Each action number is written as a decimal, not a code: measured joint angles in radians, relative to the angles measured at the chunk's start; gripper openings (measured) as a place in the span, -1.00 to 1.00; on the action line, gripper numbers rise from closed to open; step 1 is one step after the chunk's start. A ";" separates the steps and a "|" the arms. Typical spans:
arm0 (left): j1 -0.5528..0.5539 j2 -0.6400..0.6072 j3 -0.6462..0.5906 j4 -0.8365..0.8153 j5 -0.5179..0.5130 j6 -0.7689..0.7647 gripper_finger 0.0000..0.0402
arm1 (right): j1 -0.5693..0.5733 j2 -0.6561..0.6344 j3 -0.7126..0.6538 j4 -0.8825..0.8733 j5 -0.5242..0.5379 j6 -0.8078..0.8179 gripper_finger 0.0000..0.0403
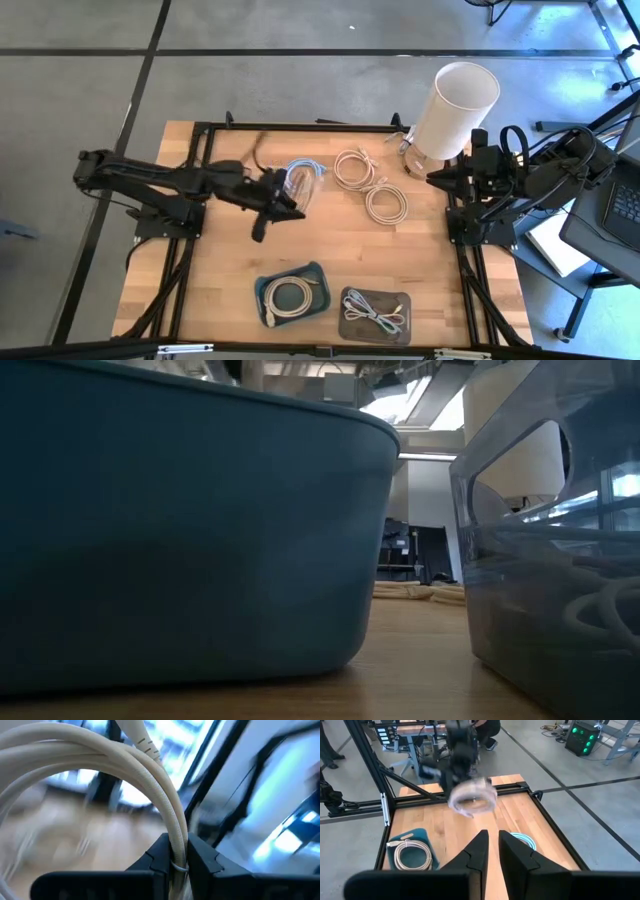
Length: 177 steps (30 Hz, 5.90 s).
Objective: Pick & Place USB Port
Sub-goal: Put the brown HDMI cable into the blue bin, then put the blue HDMI cable into the blue bin
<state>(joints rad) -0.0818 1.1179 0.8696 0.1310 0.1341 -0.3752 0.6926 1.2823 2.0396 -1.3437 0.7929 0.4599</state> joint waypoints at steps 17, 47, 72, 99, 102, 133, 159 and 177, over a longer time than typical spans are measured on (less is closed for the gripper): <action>-0.273 -0.008 0.001 -0.004 0.018 -0.341 -0.84 | -0.001 0.000 0.000 0.001 0.000 -0.023 -0.77; -0.307 0.545 0.130 -0.242 0.419 -0.344 -0.84 | -0.001 0.000 0.000 0.018 0.001 -0.023 -0.77; -0.315 0.600 0.130 -0.328 0.461 -0.251 -0.12 | -0.001 0.000 0.000 0.036 0.001 -0.023 -0.77; -0.276 0.423 0.130 -0.438 0.361 -0.257 0.08 | -0.001 0.000 0.000 0.046 0.001 -0.019 -0.77; -0.276 0.432 0.130 -0.462 0.358 -0.230 0.08 | -0.001 0.000 0.000 0.046 0.001 -0.020 -0.77; 0.029 0.251 0.130 -0.630 -0.281 0.283 0.08 | -0.001 0.012 0.000 0.045 -0.027 -0.019 -0.77; 0.406 0.571 0.130 -0.550 -0.100 0.433 -0.10 | -0.001 0.045 0.000 0.045 -0.026 -0.023 -0.77; 0.452 0.701 0.134 -0.512 -0.048 0.469 -0.11 | -0.001 0.045 0.000 0.044 -0.026 -0.025 -0.77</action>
<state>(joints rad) 0.3701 1.8190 1.0032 -0.3813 0.0857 0.0936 0.6914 1.3277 2.0392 -1.2995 0.7666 0.4348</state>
